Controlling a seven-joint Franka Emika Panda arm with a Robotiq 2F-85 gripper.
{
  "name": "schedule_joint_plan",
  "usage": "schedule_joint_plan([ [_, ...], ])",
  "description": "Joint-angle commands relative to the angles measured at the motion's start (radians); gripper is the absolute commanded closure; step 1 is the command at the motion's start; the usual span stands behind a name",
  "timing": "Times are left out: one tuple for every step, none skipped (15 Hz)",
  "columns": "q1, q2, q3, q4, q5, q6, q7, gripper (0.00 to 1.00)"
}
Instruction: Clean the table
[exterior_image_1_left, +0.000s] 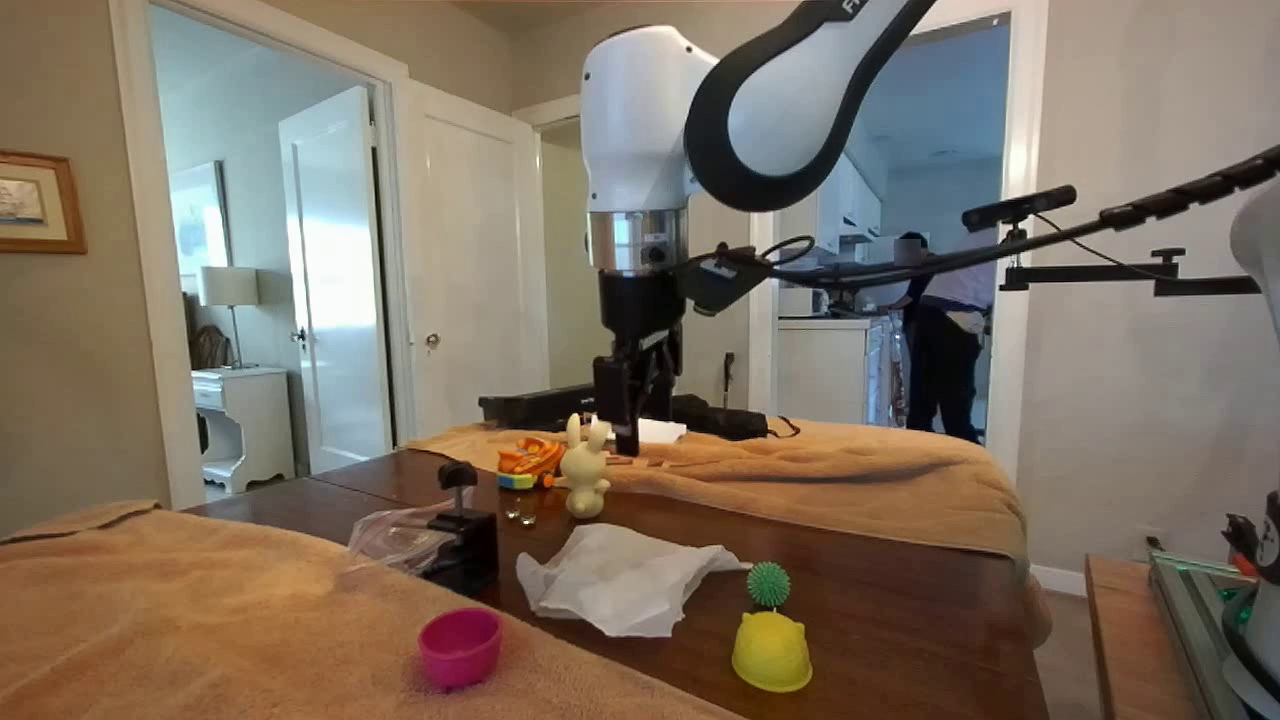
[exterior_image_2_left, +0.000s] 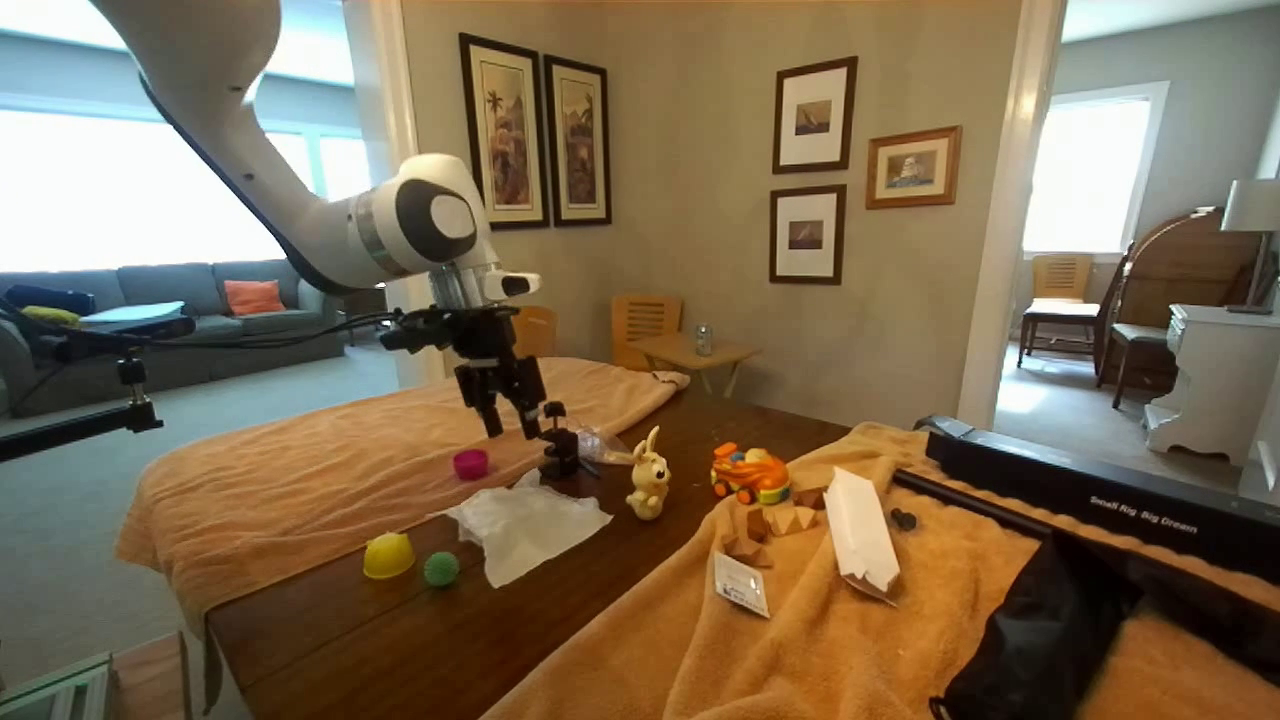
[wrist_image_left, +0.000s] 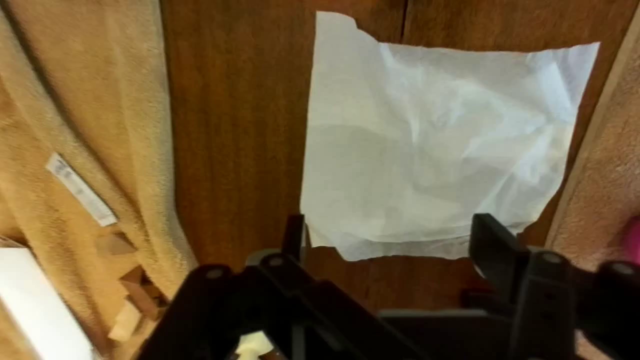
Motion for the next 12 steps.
schedule_joint_plan([
  [-0.066, -0.116, 0.031, -0.026, -0.02, -0.138, 0.128, 0.0],
  [-0.082, -0.133, 0.038, -0.024, 0.011, -0.184, 0.134, 0.0],
  [-0.096, -0.142, 0.042, -0.02, 0.049, -0.22, 0.119, 0.0],
  [-0.106, -0.148, 0.046, -0.018, 0.086, -0.249, 0.101, 0.0],
  [-0.114, -0.152, 0.049, -0.017, 0.124, -0.27, 0.077, 0.0],
  [-0.12, -0.155, 0.05, -0.018, 0.168, -0.274, 0.05, 0.0],
  [-0.125, -0.156, 0.053, -0.02, 0.201, -0.264, 0.039, 0.0],
  [-0.129, -0.158, 0.053, -0.026, 0.234, -0.247, 0.014, 0.0],
  [-0.131, -0.161, 0.054, -0.034, 0.259, -0.219, -0.013, 0.0],
  [-0.132, -0.165, 0.054, -0.04, 0.282, -0.2, -0.054, 0.0],
  [-0.133, -0.163, 0.055, -0.043, 0.282, -0.189, -0.075, 0.0],
  [-0.133, -0.164, 0.056, -0.047, 0.29, -0.18, -0.1, 0.0],
])
